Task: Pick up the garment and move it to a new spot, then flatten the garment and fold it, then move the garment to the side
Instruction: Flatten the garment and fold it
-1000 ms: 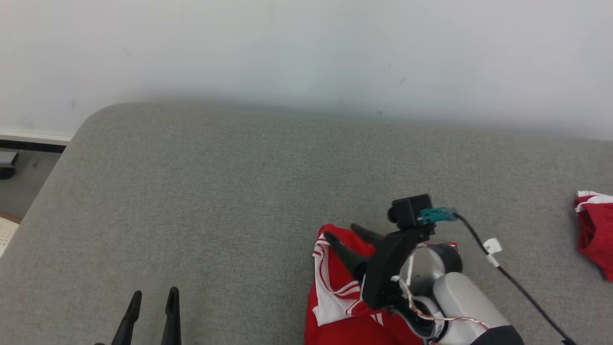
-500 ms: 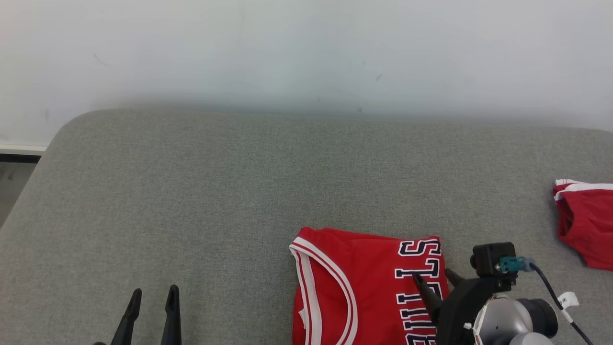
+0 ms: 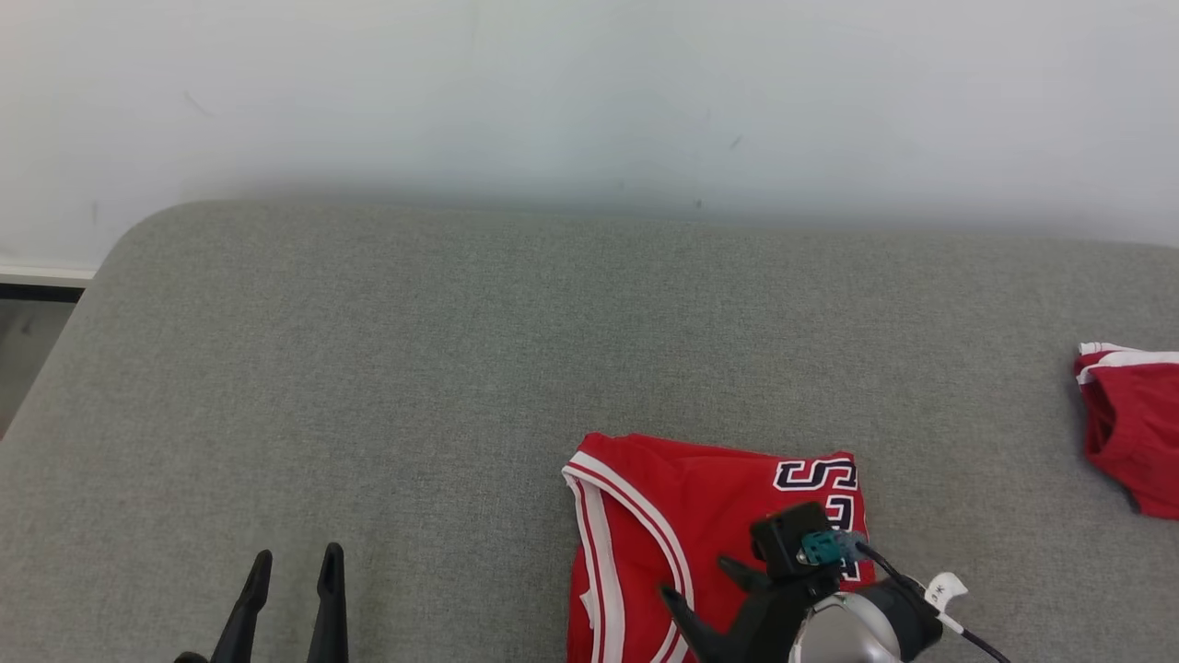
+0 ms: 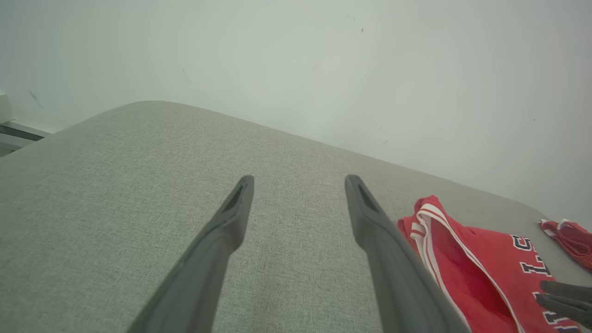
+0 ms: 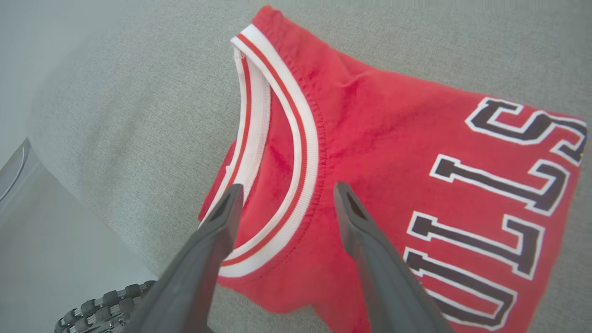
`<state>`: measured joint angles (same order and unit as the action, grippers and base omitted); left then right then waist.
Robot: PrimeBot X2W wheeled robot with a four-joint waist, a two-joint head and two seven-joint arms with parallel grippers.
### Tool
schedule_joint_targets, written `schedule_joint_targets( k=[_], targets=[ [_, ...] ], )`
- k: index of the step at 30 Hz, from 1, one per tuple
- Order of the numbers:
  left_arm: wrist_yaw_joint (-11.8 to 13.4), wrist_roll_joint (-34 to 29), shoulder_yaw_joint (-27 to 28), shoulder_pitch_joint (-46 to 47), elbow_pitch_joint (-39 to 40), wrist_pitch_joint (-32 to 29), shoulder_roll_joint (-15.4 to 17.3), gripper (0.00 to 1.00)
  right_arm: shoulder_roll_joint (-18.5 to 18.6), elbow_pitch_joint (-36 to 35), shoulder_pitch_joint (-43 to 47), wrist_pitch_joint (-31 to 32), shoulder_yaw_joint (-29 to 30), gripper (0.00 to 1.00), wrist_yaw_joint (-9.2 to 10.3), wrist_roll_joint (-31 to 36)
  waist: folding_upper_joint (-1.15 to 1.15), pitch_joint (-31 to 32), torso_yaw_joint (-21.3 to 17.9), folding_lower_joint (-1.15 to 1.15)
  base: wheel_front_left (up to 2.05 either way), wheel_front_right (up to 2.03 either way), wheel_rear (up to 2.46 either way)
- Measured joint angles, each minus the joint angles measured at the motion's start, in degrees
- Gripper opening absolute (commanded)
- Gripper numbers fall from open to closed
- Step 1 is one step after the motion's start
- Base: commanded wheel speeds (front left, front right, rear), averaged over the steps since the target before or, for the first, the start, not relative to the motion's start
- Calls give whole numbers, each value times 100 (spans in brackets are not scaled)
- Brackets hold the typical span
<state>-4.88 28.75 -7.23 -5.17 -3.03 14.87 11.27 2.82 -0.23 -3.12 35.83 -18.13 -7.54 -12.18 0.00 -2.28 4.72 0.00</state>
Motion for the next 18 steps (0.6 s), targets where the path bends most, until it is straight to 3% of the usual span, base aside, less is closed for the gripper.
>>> schedule_joint_targets(
  k=[18],
  targets=[
    [-102, -14, -178, 301, -143, 10, -104, 100, 3, 2326, -2286, -935, -548, 100, 0, 196, 0, -299, 464, 1, 0, 0, 0]
  ],
)
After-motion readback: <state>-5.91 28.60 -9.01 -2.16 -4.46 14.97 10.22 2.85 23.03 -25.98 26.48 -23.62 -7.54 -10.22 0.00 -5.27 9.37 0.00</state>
